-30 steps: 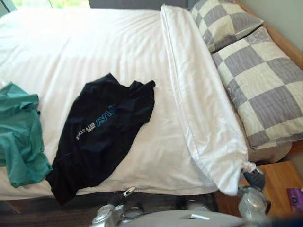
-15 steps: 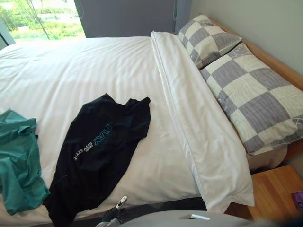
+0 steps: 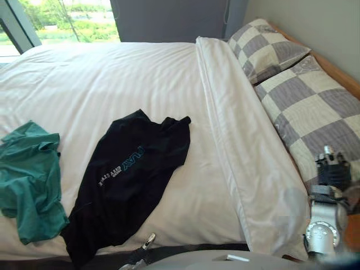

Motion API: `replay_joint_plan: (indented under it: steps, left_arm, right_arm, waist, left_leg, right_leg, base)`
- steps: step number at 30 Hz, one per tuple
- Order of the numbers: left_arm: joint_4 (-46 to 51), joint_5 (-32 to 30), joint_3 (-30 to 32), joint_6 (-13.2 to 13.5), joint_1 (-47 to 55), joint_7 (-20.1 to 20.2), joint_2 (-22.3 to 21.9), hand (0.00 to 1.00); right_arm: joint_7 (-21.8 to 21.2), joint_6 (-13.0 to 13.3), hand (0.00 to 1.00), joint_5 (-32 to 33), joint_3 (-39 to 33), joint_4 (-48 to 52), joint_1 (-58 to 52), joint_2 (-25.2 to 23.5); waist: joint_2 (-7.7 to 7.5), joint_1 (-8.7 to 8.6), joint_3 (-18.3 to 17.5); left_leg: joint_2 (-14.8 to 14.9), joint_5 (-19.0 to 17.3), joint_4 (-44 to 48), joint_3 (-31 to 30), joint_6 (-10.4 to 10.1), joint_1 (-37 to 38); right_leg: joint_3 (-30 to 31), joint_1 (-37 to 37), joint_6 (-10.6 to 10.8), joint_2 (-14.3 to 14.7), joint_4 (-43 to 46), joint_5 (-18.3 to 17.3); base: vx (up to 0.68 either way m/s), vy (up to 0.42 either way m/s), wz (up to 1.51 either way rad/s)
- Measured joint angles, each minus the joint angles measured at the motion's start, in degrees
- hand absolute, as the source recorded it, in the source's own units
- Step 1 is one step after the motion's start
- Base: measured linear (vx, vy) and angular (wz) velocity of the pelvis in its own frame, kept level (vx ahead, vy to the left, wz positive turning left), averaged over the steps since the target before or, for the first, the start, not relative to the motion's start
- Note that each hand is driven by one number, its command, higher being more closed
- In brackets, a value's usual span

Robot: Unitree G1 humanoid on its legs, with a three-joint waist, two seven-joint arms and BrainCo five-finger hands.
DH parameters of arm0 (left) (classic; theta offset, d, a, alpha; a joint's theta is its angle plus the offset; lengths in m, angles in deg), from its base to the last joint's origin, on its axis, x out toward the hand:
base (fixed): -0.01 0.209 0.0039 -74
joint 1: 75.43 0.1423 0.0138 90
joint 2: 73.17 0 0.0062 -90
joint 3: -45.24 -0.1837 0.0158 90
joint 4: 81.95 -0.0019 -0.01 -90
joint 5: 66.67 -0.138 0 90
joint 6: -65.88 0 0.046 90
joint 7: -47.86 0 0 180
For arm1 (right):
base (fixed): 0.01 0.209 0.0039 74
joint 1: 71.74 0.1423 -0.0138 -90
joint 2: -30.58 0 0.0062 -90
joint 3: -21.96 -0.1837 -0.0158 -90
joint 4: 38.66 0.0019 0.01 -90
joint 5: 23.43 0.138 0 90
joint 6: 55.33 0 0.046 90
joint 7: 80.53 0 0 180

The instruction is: Tidy the bed and pick cloth on bed and put in laundry

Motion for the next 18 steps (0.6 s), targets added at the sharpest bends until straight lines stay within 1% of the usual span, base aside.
replay_joint_plan:
  steps: [1,2,3,4,5,6,7,8,9,11,12,14,15,18]
  left_arm:
    - [0.0,0.7,-1.6,-0.1,-2.3,0.0,0.5,0.00]
    - [0.0,0.8,-2.2,-0.1,-3.6,0.0,0.8,0.00]
    - [0.0,1.0,-3.3,0.1,-6.3,-0.1,1.6,0.00]
    - [0.0,2.3,-4.2,0.2,-8.9,-0.3,1.9,0.00]
    - [0.0,2.5,-4.2,0.2,-10.6,-0.5,2.1,0.00]
    - [0.0,2.5,-4.2,0.2,-11.7,-0.6,2.2,0.00]
    - [0.0,2.7,-4.6,0.3,-13.4,-1.4,2.6,0.00]
    - [0.0,3.4,-5.5,0.5,-14.5,-1.8,2.6,0.00]
    - [0.0,4.0,-5.8,0.6,-14.9,-1.8,2.8,0.00]
    - [0.0,5.4,-6.1,0.6,-16.5,-1.9,2.8,0.00]
    - [0.0,5.9,-6.1,0.9,-17.3,-2.0,2.5,0.00]
    - [0.0,6.5,-6.1,0.9,-18.6,-2.2,2.5,0.00]
    - [0.0,7.0,-5.8,1.2,-19.4,-2.7,2.2,0.00]
    - [0.0,7.1,-4.7,1.2,-20.4,-3.3,1.4,0.00]
  right_arm:
    - [2.5,0.3,1.00,1.6,0.7,-3.7,3.9,0.9]
    - [3.6,0.4,1.00,2.4,0.9,-5.7,5.8,1.8]
    - [5.5,1.3,1.00,4.3,1.1,-10.1,9.9,3.8]
    - [7.3,1.9,1.00,5.7,1.1,-14.0,13.9,5.8]
    - [7.9,2.4,1.00,6.7,1.1,-16.4,16.1,6.9]
    - [8.3,2.7,1.00,7.4,0.9,-17.4,17.5,7.2]
    - [8.7,3.4,1.00,8.3,0.8,-18.0,18.4,7.5]
    - [8.3,4.1,1.00,8.4,0.8,-17.9,19.1,7.4]
    - [7.9,4.4,1.00,8.4,0.8,-17.8,19.3,7.3]
    - [6.3,5.0,1.00,9.6,1.5,-17.0,19.3,6.5]
    - [5.0,5.7,1.00,10.3,1.5,-17.0,19.3,5.8]
    - [3.2,6.1,1.00,10.6,1.5,-17.0,18.9,4.9]
    - [2.3,6.4,1.00,10.6,1.5,-17.1,18.7,4.3]
    - [-0.1,6.7,1.00,10.5,1.4,-17.1,16.2,3.1]
  waist:
    - [0.81,-0.04,3.0]
    - [0.87,-0.10,4.6]
    - [1.84,-0.06,7.6]
    - [2.39,-0.20,11.1]
    - [2.63,-0.32,13.2]
    - [2.66,-0.36,14.4]
    - [2.65,-0.47,16.2]
    - [2.49,-0.45,17.4]
    - [2.38,-0.43,17.8]
    - [2.02,-0.63,18.3]
    - [1.60,-0.76,18.6]
    - [1.07,-1.02,18.9]
    - [0.43,-1.16,19.5]
    - [0.08,-1.22,20.2]
  left_leg:
    - [0.0,-0.7,2.7,-0.9,0.8,-2.7]
    - [0.1,-1.2,4.4,-1.2,1.2,-4.2]
    - [0.4,-2.2,8.1,-1.8,1.8,-7.8]
    - [0.6,-2.9,11.3,-2.4,2.4,-10.8]
    - [0.9,-3.4,13.1,-2.4,2.7,-12.9]
    - [1.0,-3.6,14.2,-2.3,2.8,-14.1]
    - [1.4,-4.1,15.8,-2.1,3.1,-16.1]
    - [1.8,-4.9,17.2,-1.3,3.2,-17.2]
    - [2.1,-5.4,18.1,-0.8,3.3,-17.7]
    - [3.7,-8.0,23.0,0.2,3.4,-20.4]
    - [4.4,-9.0,25.0,0.5,3.5,-21.3]
    - [5.4,-10.3,27.7,0.4,3.5,-22.7]
    - [5.8,-11.1,29.1,0.6,3.4,-23.0]
    - [7.2,-12.7,31.2,0.9,3.2,-23.1]
  right_leg:
    - [0.0,-2.5,-0.2,-0.5,2.4,-0.6]
    - [0.0,-3.9,-0.1,-0.9,3.8,-1.0]
    - [0.0,-6.9,-0.1,-1.7,6.3,-1.4]
    - [0.2,-9.4,-0.2,-2.2,8.2,-1.5]
    - [0.4,-11.2,-0.2,-2.4,9.3,-1.5]
    - [0.6,-12.4,-0.2,-2.5,10.1,-1.5]
    - [1.3,-14.5,-0.2,-2.5,11.3,-1.6]
    - [2.2,-16.1,-0.3,-2.5,12.6,-1.9]
    - [2.7,-16.8,-0.4,-2.5,13.3,-2.1]
    - [3.6,-19.7,-0.4,-2.2,16.4,-3.2]
    - [3.7,-20.7,-0.6,-2.1,17.8,-3.8]
    - [3.8,-22.0,-0.8,-2.0,19.6,-4.5]
    - [4.1,-22.3,-0.8,-1.9,20.6,-5.1]
    - [4.6,-22.4,-0.9,-1.1,21.7,-5.7]
  base:
    - [-0.12,-0.044,0.21]
    - [-0.14,-0.054,0.29]
    - [-0.13,-0.044,0.26]
    - [-0.18,-0.027,0.20]
    - [-0.15,-0.007,0.06]
    - [-0.14,0.000,-0.04]
    - [-0.09,0.009,-0.15]
    - [-0.08,0.015,-0.22]
    - [-0.04,0.027,-0.31]
    - [-0.03,0.036,-0.30]
    - [-0.01,0.032,-0.17]
    - [-0.01,0.023,-0.08]
    - [-0.01,0.016,-0.08]
    - [-0.01,0.008,-0.13]
